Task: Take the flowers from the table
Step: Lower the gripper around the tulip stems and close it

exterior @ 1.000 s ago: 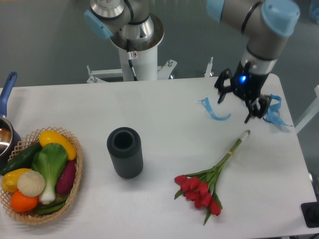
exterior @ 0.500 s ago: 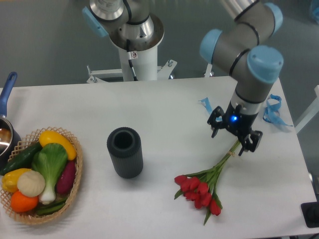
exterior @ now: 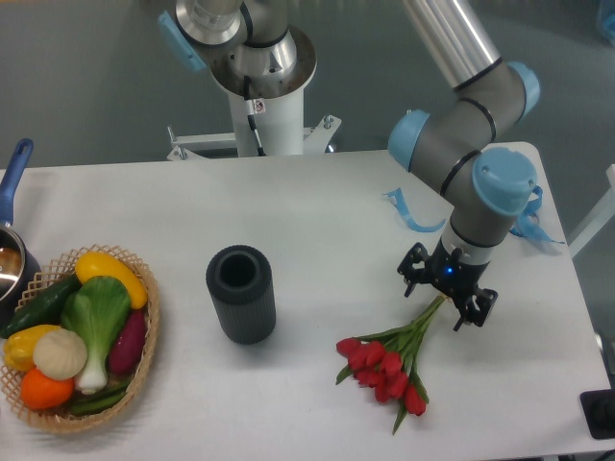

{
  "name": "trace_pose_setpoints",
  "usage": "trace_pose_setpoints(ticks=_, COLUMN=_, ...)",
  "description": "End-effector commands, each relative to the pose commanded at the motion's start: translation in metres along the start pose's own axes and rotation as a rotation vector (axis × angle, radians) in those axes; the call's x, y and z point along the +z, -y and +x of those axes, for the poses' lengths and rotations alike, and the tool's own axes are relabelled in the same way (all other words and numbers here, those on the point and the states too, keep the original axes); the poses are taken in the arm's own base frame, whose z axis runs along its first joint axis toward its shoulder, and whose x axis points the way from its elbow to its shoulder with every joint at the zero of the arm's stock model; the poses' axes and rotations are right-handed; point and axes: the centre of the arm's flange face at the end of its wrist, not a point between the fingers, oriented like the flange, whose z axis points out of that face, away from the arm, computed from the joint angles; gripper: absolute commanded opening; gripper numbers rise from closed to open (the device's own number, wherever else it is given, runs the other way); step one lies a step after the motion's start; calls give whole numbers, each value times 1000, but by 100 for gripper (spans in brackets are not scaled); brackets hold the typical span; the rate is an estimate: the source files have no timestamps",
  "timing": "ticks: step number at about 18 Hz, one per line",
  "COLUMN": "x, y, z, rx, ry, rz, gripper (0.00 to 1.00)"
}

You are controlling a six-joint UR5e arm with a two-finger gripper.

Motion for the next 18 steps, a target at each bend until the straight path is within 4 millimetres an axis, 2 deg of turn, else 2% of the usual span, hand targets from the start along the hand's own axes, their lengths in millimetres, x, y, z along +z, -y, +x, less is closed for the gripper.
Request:
trace_pose_setpoints(ticks=3, x=12, y=5, z=5, rx=-6, ry=-14, rz=-8, gripper=100)
trace_pose_setpoints(ticks=9, x=20, y=9, z=13, rx=3, ry=-26, rz=-23, gripper=99)
trace_pose_setpoints(ticks=13, x=24, y=13, z=14, rx=5, ry=-8, rz=-48, gripper=63)
trace_pose_setpoints(ticks=15, x=23, y=13, z=14, rx=-8, ry=-1, rz=-47, gripper=49)
trace_pose_setpoints(ticks=17, x=22, y=15, z=13, rx=-15, ry=1, rz=-46, gripper=39)
trace_pose_setpoints(ticks=18, x=22, y=15, z=13, rx=-22, ry=2, rz=-46, gripper=37)
